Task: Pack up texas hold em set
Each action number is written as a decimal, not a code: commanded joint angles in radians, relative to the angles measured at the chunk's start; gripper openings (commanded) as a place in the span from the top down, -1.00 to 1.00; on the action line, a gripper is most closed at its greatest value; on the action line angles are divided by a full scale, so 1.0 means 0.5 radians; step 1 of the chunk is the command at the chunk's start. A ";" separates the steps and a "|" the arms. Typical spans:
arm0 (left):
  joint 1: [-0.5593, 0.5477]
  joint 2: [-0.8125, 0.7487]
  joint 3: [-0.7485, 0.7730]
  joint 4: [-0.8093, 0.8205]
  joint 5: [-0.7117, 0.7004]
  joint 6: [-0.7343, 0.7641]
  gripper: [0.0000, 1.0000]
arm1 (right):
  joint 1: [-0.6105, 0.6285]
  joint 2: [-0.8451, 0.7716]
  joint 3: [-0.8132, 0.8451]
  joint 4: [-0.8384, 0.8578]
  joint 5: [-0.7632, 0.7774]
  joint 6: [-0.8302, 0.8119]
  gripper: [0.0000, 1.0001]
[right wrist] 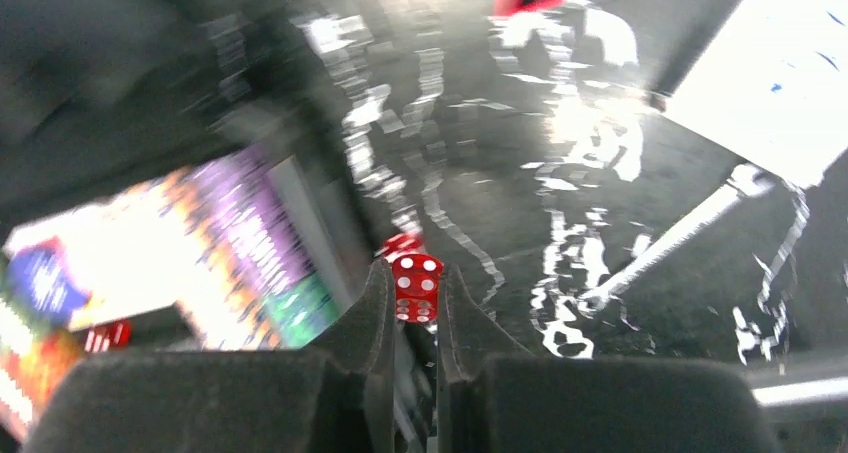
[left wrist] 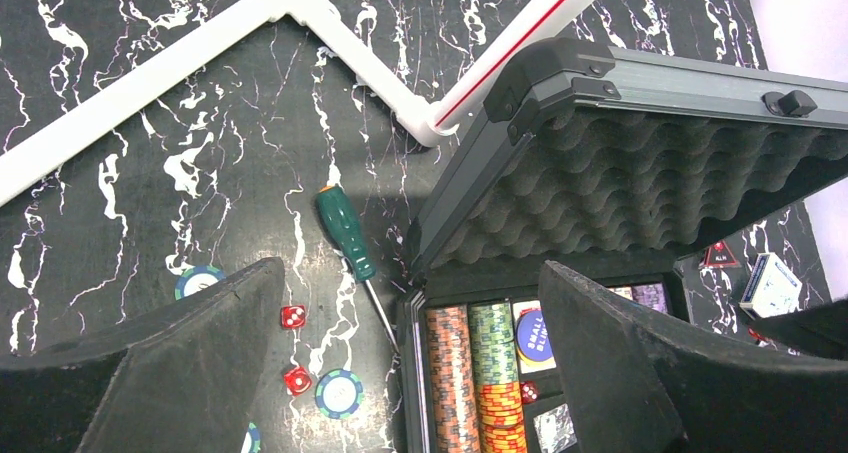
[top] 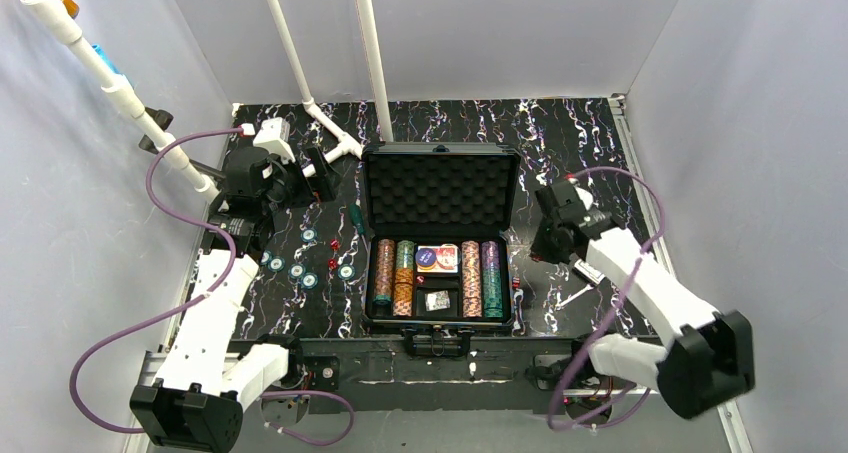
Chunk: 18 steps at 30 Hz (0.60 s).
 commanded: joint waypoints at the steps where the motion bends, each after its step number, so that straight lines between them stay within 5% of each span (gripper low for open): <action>1: -0.013 0.006 -0.016 0.017 0.033 -0.002 -0.99 | 0.391 -0.301 0.071 0.170 -0.082 -0.429 0.97; 9: -0.013 0.065 -0.025 0.023 0.036 -0.015 -0.99 | 0.881 0.027 0.202 0.551 -0.427 -0.172 0.97; 18: -0.023 0.077 -0.038 0.029 0.001 -0.007 -0.99 | 1.142 0.600 0.448 0.734 -0.397 -0.124 0.97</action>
